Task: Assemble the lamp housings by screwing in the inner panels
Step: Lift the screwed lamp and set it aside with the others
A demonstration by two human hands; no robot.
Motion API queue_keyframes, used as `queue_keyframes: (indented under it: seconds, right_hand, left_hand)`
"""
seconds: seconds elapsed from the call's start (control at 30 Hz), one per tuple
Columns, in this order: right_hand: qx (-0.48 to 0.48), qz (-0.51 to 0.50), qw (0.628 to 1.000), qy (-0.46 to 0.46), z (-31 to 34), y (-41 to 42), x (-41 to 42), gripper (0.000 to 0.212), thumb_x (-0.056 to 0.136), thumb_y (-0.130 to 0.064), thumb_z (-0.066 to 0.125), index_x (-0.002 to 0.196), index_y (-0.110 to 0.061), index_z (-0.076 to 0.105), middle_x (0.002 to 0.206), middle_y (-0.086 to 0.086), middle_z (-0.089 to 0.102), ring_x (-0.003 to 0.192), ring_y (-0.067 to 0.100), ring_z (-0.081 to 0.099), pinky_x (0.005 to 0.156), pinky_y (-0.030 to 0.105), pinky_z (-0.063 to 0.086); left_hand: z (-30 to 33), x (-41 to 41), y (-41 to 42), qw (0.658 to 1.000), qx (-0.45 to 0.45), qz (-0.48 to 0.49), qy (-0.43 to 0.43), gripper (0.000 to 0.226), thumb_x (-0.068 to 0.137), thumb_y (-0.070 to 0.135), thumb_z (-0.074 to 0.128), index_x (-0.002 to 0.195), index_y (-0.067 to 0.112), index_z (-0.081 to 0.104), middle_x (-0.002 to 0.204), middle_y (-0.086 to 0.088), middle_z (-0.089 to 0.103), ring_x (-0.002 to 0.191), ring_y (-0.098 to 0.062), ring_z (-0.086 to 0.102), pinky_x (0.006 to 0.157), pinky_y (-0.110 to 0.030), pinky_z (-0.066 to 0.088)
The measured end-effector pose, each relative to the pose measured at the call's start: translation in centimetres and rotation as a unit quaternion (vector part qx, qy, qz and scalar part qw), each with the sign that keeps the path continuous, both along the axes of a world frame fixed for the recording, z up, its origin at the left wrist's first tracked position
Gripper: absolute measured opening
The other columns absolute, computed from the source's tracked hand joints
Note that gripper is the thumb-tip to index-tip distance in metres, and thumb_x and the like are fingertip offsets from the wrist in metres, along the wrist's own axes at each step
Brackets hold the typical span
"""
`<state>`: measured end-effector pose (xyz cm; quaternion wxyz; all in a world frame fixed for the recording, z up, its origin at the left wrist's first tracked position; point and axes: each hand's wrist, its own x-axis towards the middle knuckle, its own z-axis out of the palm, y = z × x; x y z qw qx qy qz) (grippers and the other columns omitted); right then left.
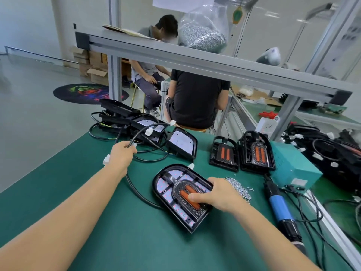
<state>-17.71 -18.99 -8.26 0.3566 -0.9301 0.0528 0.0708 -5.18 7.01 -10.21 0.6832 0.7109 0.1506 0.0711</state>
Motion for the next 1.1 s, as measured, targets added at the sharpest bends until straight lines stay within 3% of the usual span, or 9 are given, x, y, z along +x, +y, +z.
queue_keyframes:
  seconds: [0.17, 0.27, 0.37, 0.53, 0.63, 0.77, 0.87, 0.97, 1.1]
  right_hand:
    - [-0.005, 0.007, 1.0, -0.021, 0.4, 0.4, -0.4, 0.045, 0.06, -0.049, 0.088, 0.085, -0.023, 0.061, 0.078, -0.012, 0.066, 0.074, 0.007, 0.061, 0.062, 0.022, 0.041]
    - [-0.013, 0.022, 0.998, -0.049, 0.5, 0.7, -0.9, 0.048, 0.058, -0.048, 0.088, 0.09, -0.026, 0.061, 0.084, -0.013, 0.069, 0.076, 0.002, 0.062, 0.063, 0.018, 0.043]
    - [0.001, 0.038, 0.996, -0.076, 0.5, 1.0, -1.6, 0.051, 0.056, -0.045, 0.09, 0.094, -0.035, 0.057, 0.088, -0.018, 0.069, 0.077, -0.009, 0.062, 0.067, 0.01, 0.045]
    - [0.043, 0.035, 0.993, -0.107, 0.3, 0.8, -2.3, 0.047, 0.06, -0.04, 0.09, 0.094, -0.031, 0.059, 0.09, -0.014, 0.071, 0.08, -0.005, 0.064, 0.074, 0.013, 0.049]
    - [0.062, 0.041, 0.992, -0.106, 0.4, 0.7, -2.5, 0.049, 0.06, -0.036, 0.091, 0.097, -0.026, 0.061, 0.091, -0.01, 0.072, 0.082, 0.003, 0.067, 0.079, 0.022, 0.052]
    - [0.035, 0.078, 0.989, -0.119, 0.9, 1.1, -2.8, 0.047, 0.06, -0.038, 0.089, 0.094, -0.031, 0.057, 0.088, -0.012, 0.068, 0.075, -0.004, 0.061, 0.068, 0.011, 0.044]
    - [-0.022, 0.127, 0.977, -0.167, 1.1, 1.8, -2.9, 0.049, 0.061, -0.043, 0.086, 0.094, -0.034, 0.051, 0.11, -0.018, 0.055, 0.096, -0.007, 0.052, 0.08, 0.004, 0.036]
    - [-0.071, 0.197, 0.954, -0.217, 1.5, 2.7, -2.6, 0.053, 0.064, -0.041, 0.087, 0.1, -0.022, 0.053, 0.147, -0.014, 0.023, 0.137, -0.002, 0.02, 0.103, 0.001, 0.014]
    - [-0.094, 0.253, 0.937, -0.222, 2.2, 3.5, -2.2, 0.055, 0.067, -0.038, 0.087, 0.106, -0.012, 0.057, 0.158, -0.012, 0.008, 0.143, -0.003, 0.006, 0.114, 0.012, 0.01]
  left_hand:
    - [1.2, -0.5, -0.9, 0.994, 0.029, 0.019, -0.104, 0.012, 0.092, 0.017, 0.058, 0.088, 0.019, 0.069, 0.063, 0.01, 0.057, 0.05, -0.007, 0.04, 0.048, -0.018, 0.033]
    - [2.4, -2.0, -1.5, 0.977, 0.069, -0.024, -0.198, 0.012, 0.088, 0.022, 0.065, 0.082, 0.03, 0.072, 0.065, 0.019, 0.065, 0.063, 0.0, 0.055, 0.063, -0.017, 0.044]
    - [3.3, -3.1, -1.8, 0.958, 0.119, -0.065, -0.251, 0.017, 0.085, 0.021, 0.07, 0.077, 0.036, 0.073, 0.08, 0.013, 0.072, 0.08, -0.011, 0.065, 0.077, -0.025, 0.05]
    - [4.3, -5.0, -1.6, 0.945, 0.078, -0.081, -0.306, 0.025, 0.082, 0.01, 0.072, 0.077, 0.034, 0.072, 0.076, 0.019, 0.072, 0.072, 0.002, 0.063, 0.07, -0.01, 0.047]
    - [4.3, -6.2, -1.2, 0.94, 0.051, -0.09, -0.324, 0.024, 0.081, 0.0, 0.07, 0.076, 0.024, 0.073, 0.072, 0.007, 0.07, 0.068, -0.002, 0.058, 0.068, -0.012, 0.043]
    - [4.4, -7.8, -0.6, 0.92, 0.122, -0.159, -0.338, 0.021, 0.078, -0.008, 0.069, 0.073, 0.013, 0.072, 0.064, 0.008, 0.059, 0.06, -0.007, 0.045, 0.059, -0.012, 0.035]
    - [4.8, -8.5, -0.3, 0.896, 0.179, -0.228, -0.335, 0.011, 0.075, -0.002, 0.074, 0.072, 0.009, 0.073, 0.063, 0.012, 0.056, 0.061, -0.012, 0.043, 0.059, -0.017, 0.035]
    - [5.5, -8.7, 0.0, 0.878, 0.21, -0.28, -0.327, 0.008, 0.072, 0.003, 0.072, 0.069, 0.01, 0.073, 0.06, 0.017, 0.054, 0.059, -0.004, 0.04, 0.061, -0.014, 0.034]
    - [6.1, -8.9, -0.2, 0.871, 0.2, -0.313, -0.322, 0.008, 0.071, 0.004, 0.073, 0.069, 0.011, 0.074, 0.06, 0.015, 0.054, 0.062, -0.003, 0.042, 0.064, -0.012, 0.035]
